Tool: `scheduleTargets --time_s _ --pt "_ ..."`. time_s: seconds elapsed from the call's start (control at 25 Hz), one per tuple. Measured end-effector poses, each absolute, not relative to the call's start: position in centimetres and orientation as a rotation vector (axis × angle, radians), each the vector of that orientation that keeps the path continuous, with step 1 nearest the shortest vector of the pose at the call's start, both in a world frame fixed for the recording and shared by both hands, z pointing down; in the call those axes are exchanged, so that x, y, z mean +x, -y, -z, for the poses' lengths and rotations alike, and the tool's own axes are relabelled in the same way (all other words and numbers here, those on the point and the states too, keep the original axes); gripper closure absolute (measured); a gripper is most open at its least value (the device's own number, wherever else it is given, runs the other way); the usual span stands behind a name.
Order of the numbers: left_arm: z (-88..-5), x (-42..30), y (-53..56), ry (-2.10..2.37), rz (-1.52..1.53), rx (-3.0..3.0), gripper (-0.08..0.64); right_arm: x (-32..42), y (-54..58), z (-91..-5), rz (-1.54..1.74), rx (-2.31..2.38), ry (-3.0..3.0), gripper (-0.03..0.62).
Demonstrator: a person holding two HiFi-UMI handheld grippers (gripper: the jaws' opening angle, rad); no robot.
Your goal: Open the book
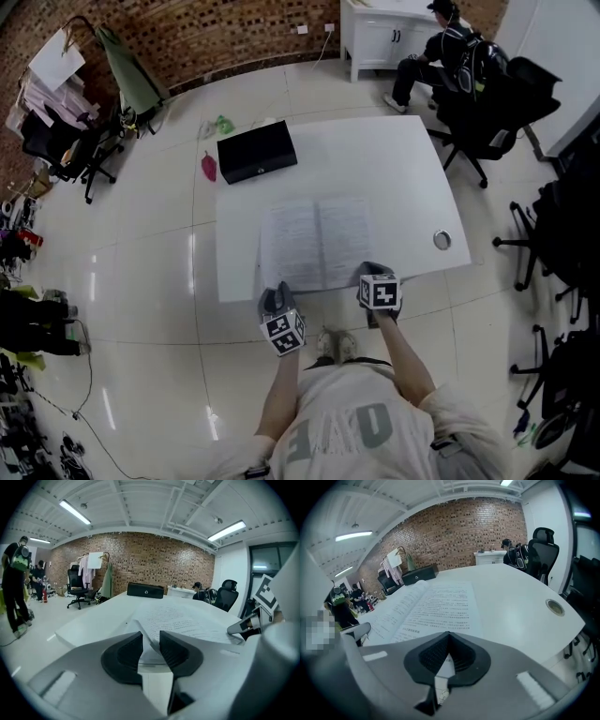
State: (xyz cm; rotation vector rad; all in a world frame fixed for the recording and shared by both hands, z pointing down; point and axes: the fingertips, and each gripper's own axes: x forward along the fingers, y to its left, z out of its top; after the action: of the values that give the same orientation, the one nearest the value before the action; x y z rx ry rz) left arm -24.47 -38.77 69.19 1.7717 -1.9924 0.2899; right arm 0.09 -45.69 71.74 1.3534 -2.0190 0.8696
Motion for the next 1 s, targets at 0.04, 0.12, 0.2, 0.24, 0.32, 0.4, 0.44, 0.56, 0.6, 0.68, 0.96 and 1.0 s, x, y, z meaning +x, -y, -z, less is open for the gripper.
scheduleTargets --time_s 0.04,0.12,0.2,0.24,0.32,0.4,0.44,0.56,0.6,0.68,0.96,1.0 --pt "-69.4 -24.7 38.7 2.003 -0.308 1.762 0.428 0.1 45.7 -71.8 -0.870 1.352 2.024 0.589" --pt "-69.9 -25.5 38.3 2.030 -0.323 1.724 0.354 0.0 45.7 -72.0 -0.883 1.348 2.038 0.589" --pt "-70.3 -26.5 37.9 2.051 -0.310 1.690 0.231 -0.1 45.6 -72.0 -0.850 1.339 2.050 0.589" --pt "-70.3 -27.0 37.7 2.059 -0.308 1.685 0.188 -0.1 45.7 -72.0 -0.816 1.332 2.052 0.589" --pt "-70.2 -27.8 37.2 2.073 -0.320 1.681 0.179 0.0 45.8 -72.0 -0.767 1.319 2.057 0.589" --pt "-69.9 -28.6 36.8 2.078 -0.301 1.668 0.192 0.0 45.8 -72.1 -0.780 1.322 2.074 0.588" --pt "-69.5 -28.9 36.8 2.072 -0.279 1.669 0.204 0.0 45.7 -72.1 -0.806 1.326 2.086 0.588" --pt "-66.7 -28.3 37.8 2.051 -0.230 1.773 0.257 0.1 45.6 -71.2 -0.893 1.341 2.126 0.588" --pt "-65.1 -27.8 38.3 2.051 -0.210 1.833 0.295 0.1 45.7 -70.2 -0.902 1.357 2.154 0.588" --pt "-61.0 -26.9 39.3 2.055 -0.128 1.966 0.421 0.1 45.6 -67.1 -0.899 1.397 2.234 0.588" --pt "-48.8 -23.0 39.5 1.936 0.249 2.332 0.548 1.0 43.2 -55.9 -0.896 1.542 2.511 0.588" --pt "-48.2 -22.6 39.2 1.931 0.267 2.345 0.548 1.4 42.8 -54.9 -0.886 1.567 2.525 0.588"
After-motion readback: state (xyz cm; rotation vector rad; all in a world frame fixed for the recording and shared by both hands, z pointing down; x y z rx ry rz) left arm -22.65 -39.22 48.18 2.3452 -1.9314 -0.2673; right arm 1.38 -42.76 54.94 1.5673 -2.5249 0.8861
